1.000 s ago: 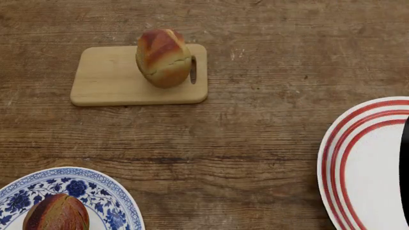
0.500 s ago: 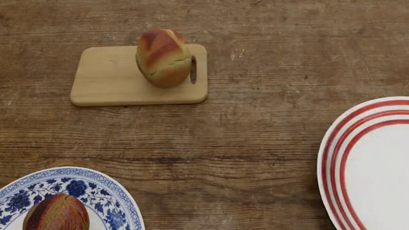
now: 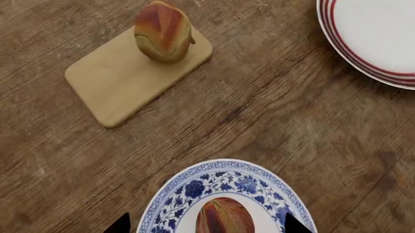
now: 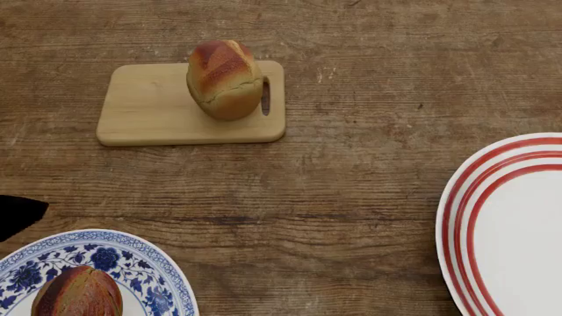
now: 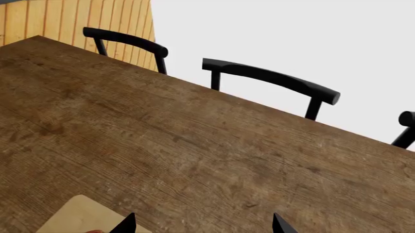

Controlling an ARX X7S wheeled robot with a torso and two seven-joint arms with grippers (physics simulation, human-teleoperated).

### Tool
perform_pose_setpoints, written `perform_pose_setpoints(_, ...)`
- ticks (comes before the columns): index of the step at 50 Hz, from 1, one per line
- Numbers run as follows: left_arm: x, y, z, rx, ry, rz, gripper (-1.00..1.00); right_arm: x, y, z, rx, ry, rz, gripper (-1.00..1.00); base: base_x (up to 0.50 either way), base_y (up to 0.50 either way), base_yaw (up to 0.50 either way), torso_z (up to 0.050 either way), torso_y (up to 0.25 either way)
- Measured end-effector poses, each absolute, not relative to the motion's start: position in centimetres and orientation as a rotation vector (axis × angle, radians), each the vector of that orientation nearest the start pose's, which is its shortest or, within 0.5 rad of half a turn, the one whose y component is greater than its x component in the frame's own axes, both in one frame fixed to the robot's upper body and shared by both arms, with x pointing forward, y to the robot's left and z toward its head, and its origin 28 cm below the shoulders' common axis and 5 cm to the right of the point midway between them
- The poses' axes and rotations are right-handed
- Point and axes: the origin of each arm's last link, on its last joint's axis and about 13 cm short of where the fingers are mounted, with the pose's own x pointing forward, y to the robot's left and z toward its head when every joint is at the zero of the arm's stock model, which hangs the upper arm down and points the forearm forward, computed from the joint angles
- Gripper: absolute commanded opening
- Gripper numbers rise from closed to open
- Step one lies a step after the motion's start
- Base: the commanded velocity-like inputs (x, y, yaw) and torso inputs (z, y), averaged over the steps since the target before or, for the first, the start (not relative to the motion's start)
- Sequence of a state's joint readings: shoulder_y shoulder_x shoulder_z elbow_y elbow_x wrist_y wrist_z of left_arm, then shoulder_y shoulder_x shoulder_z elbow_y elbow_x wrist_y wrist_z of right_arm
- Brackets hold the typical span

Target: Place all breads on the cutting board.

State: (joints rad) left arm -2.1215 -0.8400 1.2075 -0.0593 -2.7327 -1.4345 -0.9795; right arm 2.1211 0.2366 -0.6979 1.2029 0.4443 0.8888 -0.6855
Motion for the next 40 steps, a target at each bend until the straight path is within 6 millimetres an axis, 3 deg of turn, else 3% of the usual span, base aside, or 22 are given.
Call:
perform_pose_setpoints(21, 18.8, 24.9, 37.7, 0.378, 0.779, -0.637, 1.0, 35.8, -17.6, 47.4, -0.172, 0.116, 0.458, 1.0, 0.0, 0.0, 0.0, 0.0, 0.0)
perform_pose_setpoints(40, 19.5, 24.3, 35.2, 0.378, 0.826, -0.666, 1.0, 36.0, -17.7, 47.2, -0.179, 0.115, 0.452, 1.0, 0.0, 0.0, 0.0, 0.0, 0.0)
